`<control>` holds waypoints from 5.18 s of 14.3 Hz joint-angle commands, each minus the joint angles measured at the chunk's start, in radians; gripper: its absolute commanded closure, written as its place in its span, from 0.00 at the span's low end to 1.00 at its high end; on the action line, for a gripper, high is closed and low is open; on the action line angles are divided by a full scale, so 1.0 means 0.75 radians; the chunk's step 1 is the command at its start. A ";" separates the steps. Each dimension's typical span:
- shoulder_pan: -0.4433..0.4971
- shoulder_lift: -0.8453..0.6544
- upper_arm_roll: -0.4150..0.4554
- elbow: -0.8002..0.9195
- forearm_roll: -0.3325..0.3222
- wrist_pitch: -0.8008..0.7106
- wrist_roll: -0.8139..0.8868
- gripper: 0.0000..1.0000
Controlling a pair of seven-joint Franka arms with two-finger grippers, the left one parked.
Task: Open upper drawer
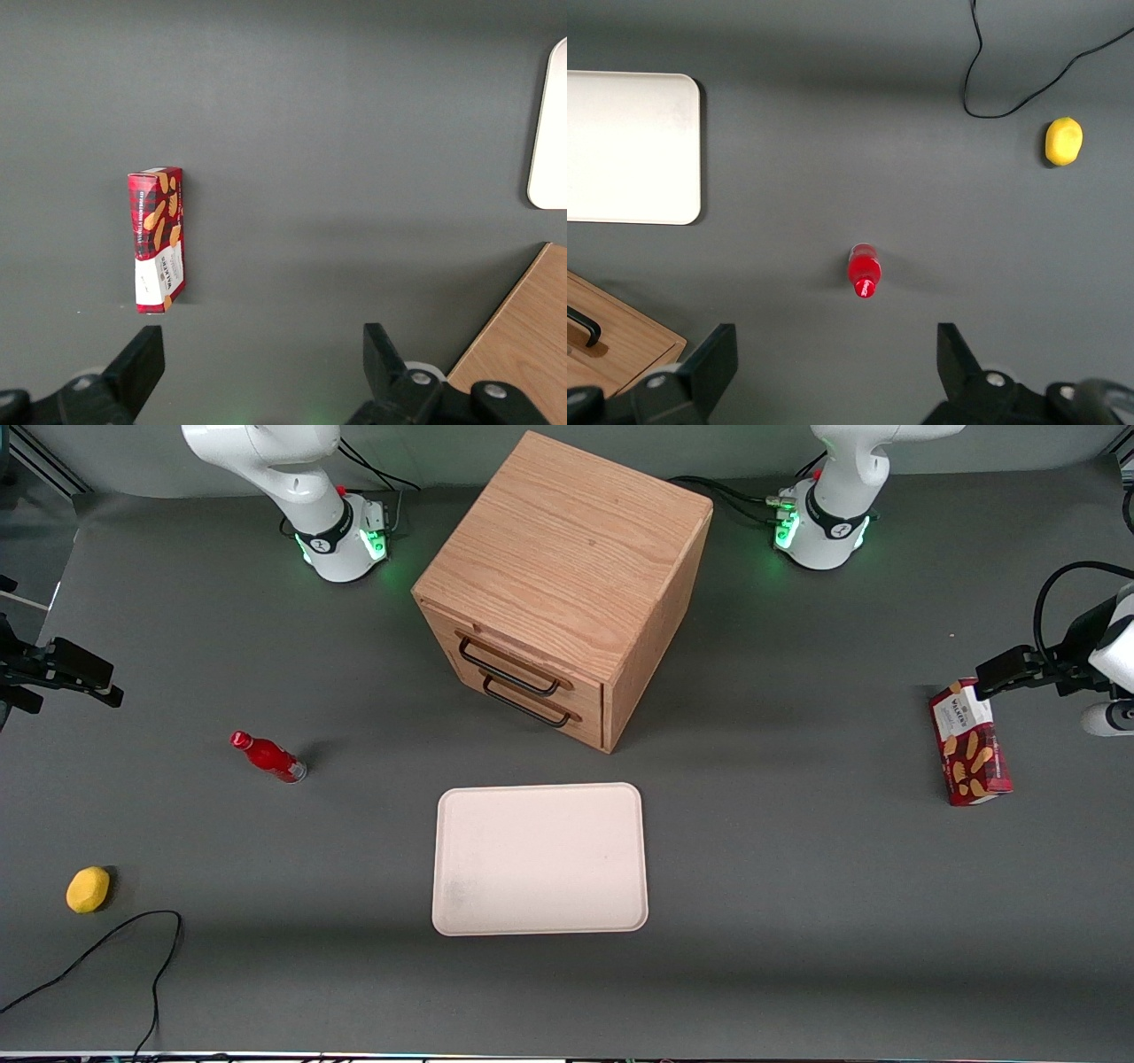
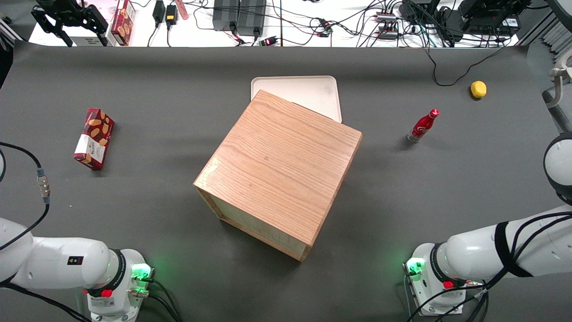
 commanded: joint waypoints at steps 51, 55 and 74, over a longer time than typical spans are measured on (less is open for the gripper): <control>0.904 0.249 0.017 0.088 0.117 0.094 -0.235 0.00; 0.911 0.335 0.017 0.158 0.095 0.064 -0.233 0.00; 0.901 0.343 -0.036 0.138 0.250 0.064 -0.582 0.00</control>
